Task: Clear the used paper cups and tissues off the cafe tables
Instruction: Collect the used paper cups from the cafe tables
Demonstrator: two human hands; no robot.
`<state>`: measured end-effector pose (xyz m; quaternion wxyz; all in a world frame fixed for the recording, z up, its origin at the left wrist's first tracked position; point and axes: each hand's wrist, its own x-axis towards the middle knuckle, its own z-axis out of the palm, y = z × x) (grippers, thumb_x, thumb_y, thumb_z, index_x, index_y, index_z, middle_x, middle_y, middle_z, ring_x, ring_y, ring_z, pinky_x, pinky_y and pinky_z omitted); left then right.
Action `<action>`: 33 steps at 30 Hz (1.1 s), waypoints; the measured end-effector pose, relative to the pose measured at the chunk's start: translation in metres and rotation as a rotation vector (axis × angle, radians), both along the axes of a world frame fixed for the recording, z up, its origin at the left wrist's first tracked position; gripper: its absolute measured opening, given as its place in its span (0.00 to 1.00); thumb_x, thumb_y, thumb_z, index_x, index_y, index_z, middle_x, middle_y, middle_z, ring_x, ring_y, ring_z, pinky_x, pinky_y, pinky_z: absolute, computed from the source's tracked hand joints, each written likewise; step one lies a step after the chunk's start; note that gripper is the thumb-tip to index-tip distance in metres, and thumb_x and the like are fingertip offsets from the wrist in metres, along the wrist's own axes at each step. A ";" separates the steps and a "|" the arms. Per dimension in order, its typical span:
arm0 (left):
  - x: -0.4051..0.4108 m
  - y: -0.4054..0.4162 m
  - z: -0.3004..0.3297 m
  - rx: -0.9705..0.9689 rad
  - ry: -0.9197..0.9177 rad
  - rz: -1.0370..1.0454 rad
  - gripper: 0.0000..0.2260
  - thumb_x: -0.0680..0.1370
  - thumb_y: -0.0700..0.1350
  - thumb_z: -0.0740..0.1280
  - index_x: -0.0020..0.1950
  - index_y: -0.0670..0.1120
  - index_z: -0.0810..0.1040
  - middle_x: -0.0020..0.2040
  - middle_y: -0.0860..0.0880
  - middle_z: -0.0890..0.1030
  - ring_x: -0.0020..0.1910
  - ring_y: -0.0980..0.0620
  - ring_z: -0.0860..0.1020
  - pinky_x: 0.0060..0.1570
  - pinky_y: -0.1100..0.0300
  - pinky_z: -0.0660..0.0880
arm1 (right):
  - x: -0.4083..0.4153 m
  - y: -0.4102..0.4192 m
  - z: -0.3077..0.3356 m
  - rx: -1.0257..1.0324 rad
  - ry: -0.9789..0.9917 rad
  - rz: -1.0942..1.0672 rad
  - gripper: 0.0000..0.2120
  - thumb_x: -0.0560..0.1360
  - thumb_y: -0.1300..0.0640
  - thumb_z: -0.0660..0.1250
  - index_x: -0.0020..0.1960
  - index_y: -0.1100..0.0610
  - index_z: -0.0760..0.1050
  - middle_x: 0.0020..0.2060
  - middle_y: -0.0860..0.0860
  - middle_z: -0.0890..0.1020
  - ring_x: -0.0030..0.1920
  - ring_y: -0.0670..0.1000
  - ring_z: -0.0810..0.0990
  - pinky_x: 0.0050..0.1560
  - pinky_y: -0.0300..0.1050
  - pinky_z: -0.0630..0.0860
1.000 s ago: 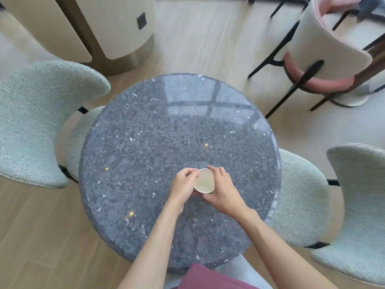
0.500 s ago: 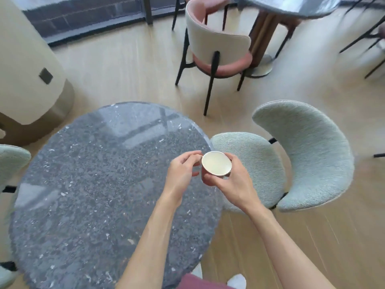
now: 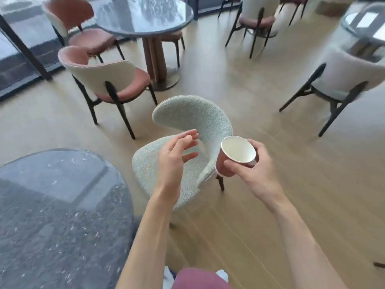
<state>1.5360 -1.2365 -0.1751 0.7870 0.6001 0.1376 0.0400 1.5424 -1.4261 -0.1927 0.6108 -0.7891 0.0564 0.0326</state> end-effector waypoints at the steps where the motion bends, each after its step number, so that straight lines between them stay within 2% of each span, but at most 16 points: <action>1: 0.002 -0.026 0.003 -0.004 -0.018 -0.027 0.14 0.76 0.47 0.64 0.55 0.46 0.84 0.56 0.45 0.85 0.59 0.48 0.82 0.58 0.50 0.80 | -0.003 -0.030 0.005 0.018 -0.017 -0.040 0.30 0.68 0.59 0.80 0.65 0.49 0.71 0.54 0.39 0.81 0.54 0.42 0.82 0.48 0.33 0.77; 4: 0.012 -0.098 0.015 0.001 -0.062 -0.132 0.15 0.75 0.48 0.63 0.56 0.46 0.84 0.55 0.47 0.86 0.57 0.50 0.82 0.57 0.51 0.80 | -0.014 -0.111 0.020 0.027 -0.067 -0.162 0.28 0.69 0.58 0.80 0.63 0.47 0.71 0.54 0.39 0.81 0.53 0.39 0.82 0.49 0.35 0.77; 7: 0.022 -0.164 0.025 0.002 -0.100 -0.243 0.16 0.75 0.48 0.64 0.57 0.44 0.84 0.56 0.46 0.86 0.58 0.49 0.82 0.57 0.51 0.80 | -0.026 -0.178 0.036 0.031 -0.115 -0.277 0.29 0.69 0.59 0.80 0.65 0.49 0.71 0.53 0.39 0.81 0.50 0.35 0.82 0.45 0.31 0.77; 12: 0.037 -0.258 0.036 0.034 -0.148 -0.425 0.14 0.75 0.47 0.64 0.56 0.46 0.84 0.55 0.47 0.86 0.59 0.48 0.83 0.59 0.47 0.80 | -0.043 -0.262 0.051 0.026 -0.173 -0.444 0.29 0.69 0.57 0.80 0.65 0.48 0.71 0.56 0.41 0.81 0.54 0.37 0.81 0.47 0.30 0.76; 15: 0.048 -0.306 0.041 0.033 -0.175 -0.524 0.13 0.75 0.47 0.64 0.55 0.47 0.85 0.55 0.47 0.86 0.59 0.48 0.82 0.59 0.47 0.79 | -0.047 -0.300 0.057 0.024 -0.209 -0.523 0.31 0.64 0.48 0.79 0.64 0.48 0.72 0.56 0.42 0.81 0.51 0.34 0.81 0.48 0.31 0.77; 19: 0.070 -0.366 0.040 -0.003 -0.189 -0.641 0.13 0.76 0.47 0.64 0.55 0.46 0.85 0.57 0.47 0.86 0.59 0.48 0.82 0.58 0.48 0.79 | -0.041 -0.347 0.056 -0.019 -0.236 -0.620 0.31 0.60 0.41 0.77 0.61 0.43 0.73 0.56 0.42 0.82 0.56 0.41 0.81 0.55 0.37 0.77; 25: 0.134 -0.458 0.035 -0.034 -0.198 -0.780 0.12 0.79 0.44 0.63 0.57 0.46 0.84 0.58 0.47 0.85 0.59 0.48 0.82 0.60 0.46 0.79 | 0.006 -0.425 0.052 -0.090 -0.247 -0.730 0.35 0.62 0.42 0.78 0.66 0.48 0.73 0.57 0.42 0.82 0.59 0.43 0.80 0.60 0.45 0.78; 29: 0.203 -0.525 0.045 -0.045 -0.212 -0.835 0.14 0.76 0.48 0.64 0.57 0.46 0.84 0.58 0.48 0.85 0.60 0.49 0.82 0.60 0.47 0.79 | 0.064 -0.485 0.060 -0.100 -0.223 -0.785 0.37 0.60 0.42 0.79 0.66 0.47 0.73 0.57 0.41 0.82 0.58 0.42 0.81 0.62 0.49 0.79; 33: 0.270 -0.587 0.062 -0.050 -0.242 -0.878 0.16 0.76 0.48 0.64 0.58 0.45 0.84 0.58 0.49 0.85 0.60 0.50 0.82 0.60 0.48 0.79 | 0.120 -0.542 0.077 -0.129 -0.233 -0.828 0.35 0.63 0.45 0.79 0.67 0.47 0.72 0.57 0.41 0.82 0.56 0.40 0.81 0.59 0.44 0.79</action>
